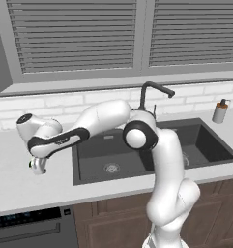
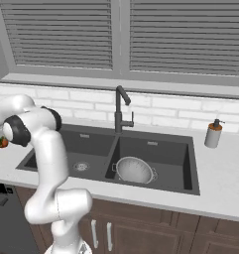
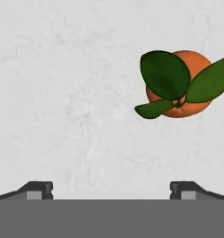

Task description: Put the colander in the sink, put the orange in the colander, and turn on the sink faucet and pour water over the colander.

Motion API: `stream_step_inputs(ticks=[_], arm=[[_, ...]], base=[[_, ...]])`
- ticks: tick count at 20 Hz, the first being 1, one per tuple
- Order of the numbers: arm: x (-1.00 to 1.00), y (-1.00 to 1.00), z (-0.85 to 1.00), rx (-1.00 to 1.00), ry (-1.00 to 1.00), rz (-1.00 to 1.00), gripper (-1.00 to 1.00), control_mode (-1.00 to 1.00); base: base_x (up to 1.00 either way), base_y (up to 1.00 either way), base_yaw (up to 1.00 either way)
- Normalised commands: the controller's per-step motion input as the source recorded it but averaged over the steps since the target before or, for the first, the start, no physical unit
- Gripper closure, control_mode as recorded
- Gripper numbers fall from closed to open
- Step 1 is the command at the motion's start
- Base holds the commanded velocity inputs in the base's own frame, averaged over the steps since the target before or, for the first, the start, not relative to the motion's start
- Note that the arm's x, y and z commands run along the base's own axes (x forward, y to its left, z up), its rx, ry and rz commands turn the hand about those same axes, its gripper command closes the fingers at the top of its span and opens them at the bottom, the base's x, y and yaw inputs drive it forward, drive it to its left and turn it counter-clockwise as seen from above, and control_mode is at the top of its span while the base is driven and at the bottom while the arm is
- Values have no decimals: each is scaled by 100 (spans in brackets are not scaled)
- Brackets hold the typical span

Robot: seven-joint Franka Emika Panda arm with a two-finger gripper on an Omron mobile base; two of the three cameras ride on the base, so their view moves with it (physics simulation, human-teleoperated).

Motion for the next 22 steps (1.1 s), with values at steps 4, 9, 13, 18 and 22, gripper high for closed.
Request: stream_step_inputs(ticks=[4, 9, 13, 18, 22], arm=[[11, 11, -14, -1, -4, -1, -100, -100], [16, 14, -13, 0, -3, 0, -100, -100], [28, 9, -20, 0, -6, 0, -100, -100], [26, 11, -23, 0, -5, 0, -100, -100], [30, 16, -20, 0, -2, 0, -100, -100]], base=[[0, 0, 0], [0, 0, 0], [0, 0, 0], [0, 0, 0], [0, 0, 0]])
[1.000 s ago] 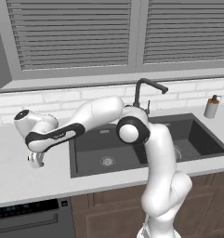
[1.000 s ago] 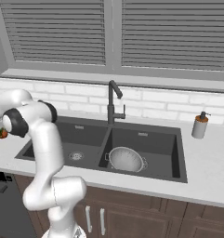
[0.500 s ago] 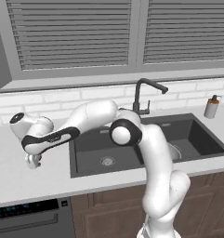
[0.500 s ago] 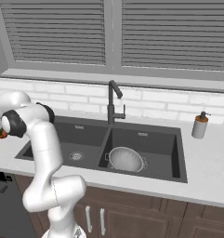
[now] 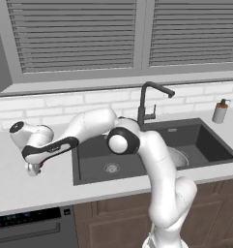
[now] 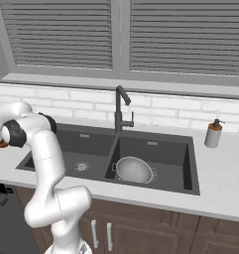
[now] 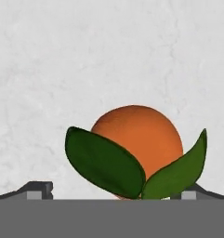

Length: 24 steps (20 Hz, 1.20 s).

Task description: Put the colander in the sink, put the orange in the colander, and turn on the sink faucet and pour water over the colander.

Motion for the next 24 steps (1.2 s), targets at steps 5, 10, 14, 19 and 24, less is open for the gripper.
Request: stream_step_inputs(ticks=[5, 10, 14, 19, 24], arm=[[35, 20, -16, 0, -1, 0, -100, -100], [20, 14, -24, 0, 0, 0, 100, -100], [0, 0, -10, 0, 0, 0, 100, -100], [-13, -48, -12, 0, -7, 0, 100, -100], [-56, -95, 23, 0, -45, -2, 100, -100]], base=[[0, 0, 0], [0, 0, 0], [0, 0, 0], [0, 0, 0], [0, 0, 0]])
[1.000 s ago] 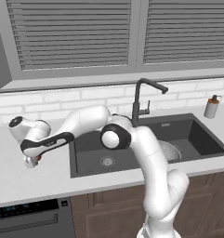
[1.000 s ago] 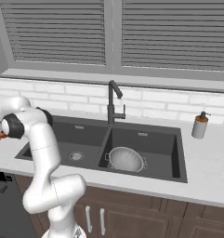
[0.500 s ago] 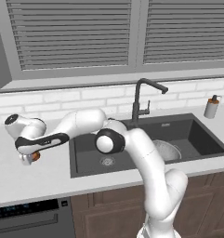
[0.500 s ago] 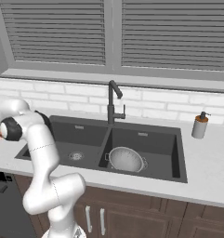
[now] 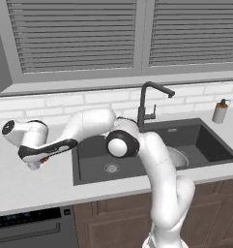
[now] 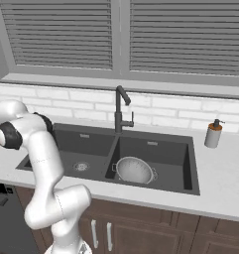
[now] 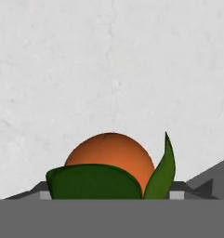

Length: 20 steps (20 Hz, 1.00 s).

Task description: Put the colander in the sink, put the orange in the colander, and turn on the sink faucet and pour water over the colander.

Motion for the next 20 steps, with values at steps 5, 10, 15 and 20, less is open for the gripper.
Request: stream_step_inputs(ticks=[5, 10, 15, 20], arm=[[-73, -100, 66, 0, -62, -6, 100, -100], [-47, -100, 95, 0, -49, -14, 100, -100], [-12, -100, 99, 1, -22, -27, 100, -100], [2, -100, 98, 14, 0, -43, 100, -100]], base=[[0, 0, 0], [0, 0, 0], [0, 0, 0], [0, 0, 0]])
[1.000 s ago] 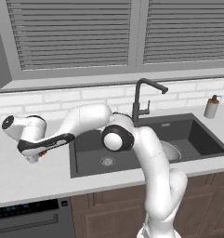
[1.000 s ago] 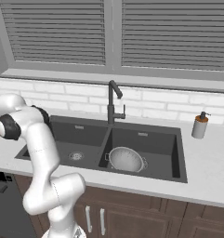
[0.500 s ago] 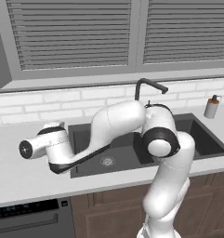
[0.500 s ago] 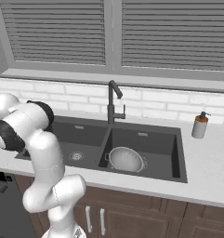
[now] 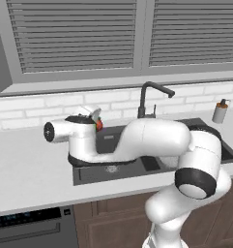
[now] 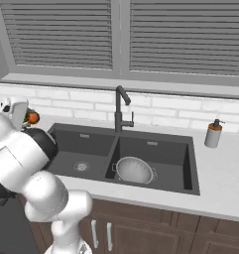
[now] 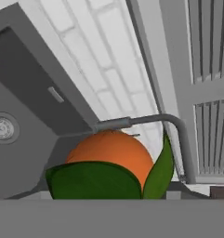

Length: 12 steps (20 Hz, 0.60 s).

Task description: Put the colander in the sink, put the orange in the colander, and turn on the sink faucet and pour water over the colander.

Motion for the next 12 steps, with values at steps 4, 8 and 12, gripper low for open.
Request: stream_step_inputs(ticks=[4, 8, 12], arm=[[0, -100, 67, 40, 19, -50, 100, -100], [0, -100, 11, 35, 23, -43, 100, -100], [0, -100, 0, 34, 23, -30, 100, -100]], base=[[0, 0, 0], [0, 0, 0], [0, 0, 0]])
